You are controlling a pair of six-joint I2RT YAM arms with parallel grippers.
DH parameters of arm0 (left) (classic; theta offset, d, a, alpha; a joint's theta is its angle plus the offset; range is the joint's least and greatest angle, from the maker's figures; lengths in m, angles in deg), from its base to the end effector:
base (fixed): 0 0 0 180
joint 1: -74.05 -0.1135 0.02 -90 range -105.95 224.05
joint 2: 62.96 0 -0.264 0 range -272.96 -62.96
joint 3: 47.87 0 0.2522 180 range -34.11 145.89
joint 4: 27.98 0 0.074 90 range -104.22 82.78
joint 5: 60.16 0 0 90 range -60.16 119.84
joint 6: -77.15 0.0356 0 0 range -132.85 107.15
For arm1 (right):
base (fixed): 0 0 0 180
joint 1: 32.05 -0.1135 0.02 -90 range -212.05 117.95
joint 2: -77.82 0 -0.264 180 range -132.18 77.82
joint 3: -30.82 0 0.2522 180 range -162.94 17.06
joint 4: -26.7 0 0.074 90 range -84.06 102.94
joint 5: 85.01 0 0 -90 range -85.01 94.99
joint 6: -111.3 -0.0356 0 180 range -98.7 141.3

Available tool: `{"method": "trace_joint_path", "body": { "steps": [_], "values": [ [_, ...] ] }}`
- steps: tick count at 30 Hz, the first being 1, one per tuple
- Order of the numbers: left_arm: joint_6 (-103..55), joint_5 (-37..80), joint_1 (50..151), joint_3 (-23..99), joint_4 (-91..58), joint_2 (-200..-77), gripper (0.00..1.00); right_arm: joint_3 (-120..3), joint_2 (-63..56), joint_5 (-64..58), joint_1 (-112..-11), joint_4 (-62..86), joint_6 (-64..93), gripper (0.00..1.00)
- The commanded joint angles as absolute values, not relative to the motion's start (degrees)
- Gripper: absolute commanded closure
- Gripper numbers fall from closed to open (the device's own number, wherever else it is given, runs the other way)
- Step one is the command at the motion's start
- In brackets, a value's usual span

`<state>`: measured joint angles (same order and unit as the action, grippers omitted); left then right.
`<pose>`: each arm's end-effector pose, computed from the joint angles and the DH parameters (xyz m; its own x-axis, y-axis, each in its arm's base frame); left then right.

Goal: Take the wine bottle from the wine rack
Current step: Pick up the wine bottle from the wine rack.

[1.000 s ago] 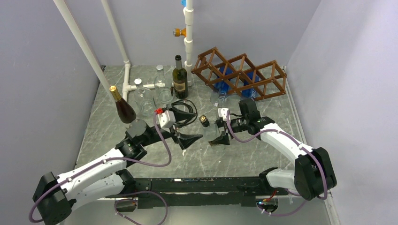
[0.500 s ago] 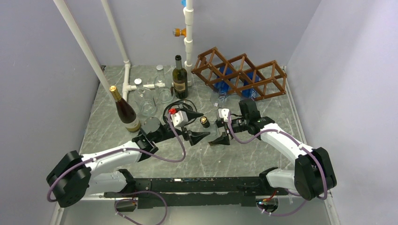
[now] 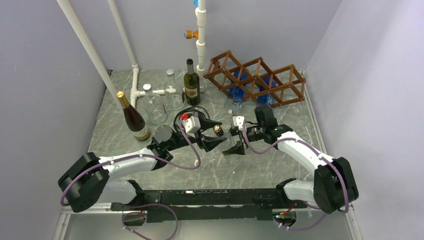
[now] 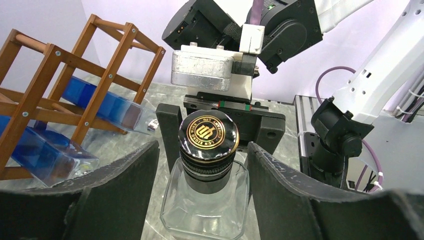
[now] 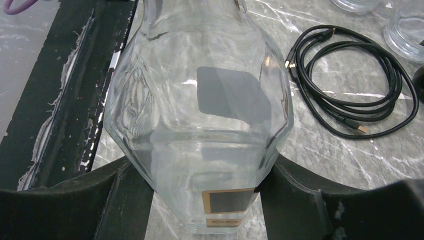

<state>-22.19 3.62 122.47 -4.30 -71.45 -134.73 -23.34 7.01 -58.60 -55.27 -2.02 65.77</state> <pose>0.1620 -0.2063 0.2730 0.0177 -0.2393 -0.9708 0.9696 0.2409 -0.0417 0.2061 0.1231 0.2266 0.0612 -0.3128 -0.9478 -0.9959 -0.0819 -0.0373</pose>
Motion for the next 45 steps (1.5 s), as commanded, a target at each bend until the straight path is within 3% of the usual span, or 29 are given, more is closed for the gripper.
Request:
{"method": "trace_joint_path", "body": {
  "steps": [1, 10, 13, 16, 20, 23, 27, 29, 36, 39, 45],
  "values": [
    [-23.90, 1.60, 122.61, -3.45, -76.13, -135.24, 0.32, -23.99, 8.98, -65.56, -54.95, 2.15, 67.21, 1.00],
    [-24.35, 0.94, 122.58, -3.35, -76.51, -136.18, 0.38, -23.81, 8.84, -65.44, -54.99, 2.54, 66.86, 1.00],
    [-24.44, 0.40, 122.63, -3.02, -76.40, -136.53, 0.46, -23.85, 8.87, -65.49, -54.99, 2.57, 66.83, 1.00],
    [-24.57, -0.14, 122.64, -2.69, -76.32, -136.82, 0.66, -23.79, 8.90, -65.35, -54.92, 2.59, 66.92, 1.00],
    [-24.62, -0.40, 122.62, -2.27, -75.42, -136.84, 1.00, -23.79, 9.00, -65.05, -54.90, 2.42, 66.92, 0.99],
    [-24.46, 0.35, 122.61, -1.66, -72.67, -135.70, 1.00, -24.02, 9.00, -65.06, -54.86, 1.23, 67.79, 0.82],
    [-23.91, 2.80, 122.61, -0.82, -69.02, -132.60, 1.00, -25.15, 8.99, -66.20, -54.76, -3.80, 71.50, 0.48],
    [-23.29, 4.00, 122.58, -0.51, -66.98, -130.70, 1.00, -26.91, 8.69, -66.30, -54.81, -7.29, 72.18, 0.38],
    [-21.08, 7.10, 122.59, 1.46, -56.51, -123.79, 1.00, -31.01, 9.43, -66.01, -54.72, -14.67, 74.56, 0.17],
    [-20.73, 9.04, 122.65, 1.73, -53.26, -121.17, 1.00, -31.90, 9.56, -65.68, -54.65, -17.78, 77.03, 0.02],
    [-19.66, 13.23, 122.56, 2.28, -45.96, -116.23, 1.00, -33.06, 10.25, -65.33, -54.34, -22.66, 82.63, 0.00]
  ]
}}
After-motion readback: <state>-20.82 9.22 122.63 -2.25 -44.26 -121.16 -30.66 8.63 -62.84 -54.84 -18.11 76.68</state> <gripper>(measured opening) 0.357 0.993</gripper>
